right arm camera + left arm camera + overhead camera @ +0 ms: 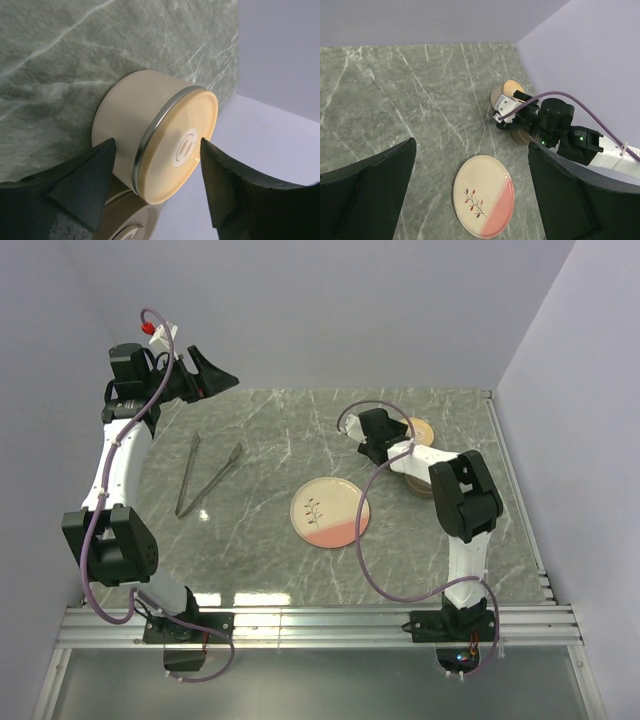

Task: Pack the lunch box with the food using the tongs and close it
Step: Move the lunch box

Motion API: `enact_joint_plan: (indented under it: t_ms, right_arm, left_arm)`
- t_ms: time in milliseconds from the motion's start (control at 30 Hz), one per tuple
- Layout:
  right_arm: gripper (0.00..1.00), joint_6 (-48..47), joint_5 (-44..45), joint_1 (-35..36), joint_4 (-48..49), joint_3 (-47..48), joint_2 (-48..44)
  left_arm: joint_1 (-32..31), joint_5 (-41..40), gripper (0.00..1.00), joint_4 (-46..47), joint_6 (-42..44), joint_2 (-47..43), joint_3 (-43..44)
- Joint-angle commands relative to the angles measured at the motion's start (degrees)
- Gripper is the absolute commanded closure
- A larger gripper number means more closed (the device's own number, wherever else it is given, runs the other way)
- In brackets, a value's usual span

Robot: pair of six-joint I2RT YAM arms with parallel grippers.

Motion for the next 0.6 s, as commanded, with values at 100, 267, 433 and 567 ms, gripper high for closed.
enact_joint_plan:
  t_ms: [100, 267, 433, 567]
  right_arm:
    - [0.31, 3.7, 0.5, -2.3, -4.4, 3.3, -0.4]
    - [0.32, 6.0, -0.3, -3.6, -7.5, 3.5, -1.4]
    - [0.28, 10.5, -4.0, -3.6, -12.4, 5.2, -4.4]
    - [0.2, 16.2, -7.7, -3.9, -17.8, 10.1, -7.8]
  left_arm:
    - [0.1, 0.3, 0.01, 2.4, -1.2, -0.6, 1.3]
    - [0.1, 0.7, 0.01, 3.5, -2.4, -0.4, 0.7]
    - [0.1, -0.5, 0.01, 1.1, -0.5, 0.2, 2.4]
    - [0.2, -2.7, 0.01, -5.3, 3.3, 1.8, 4.7]
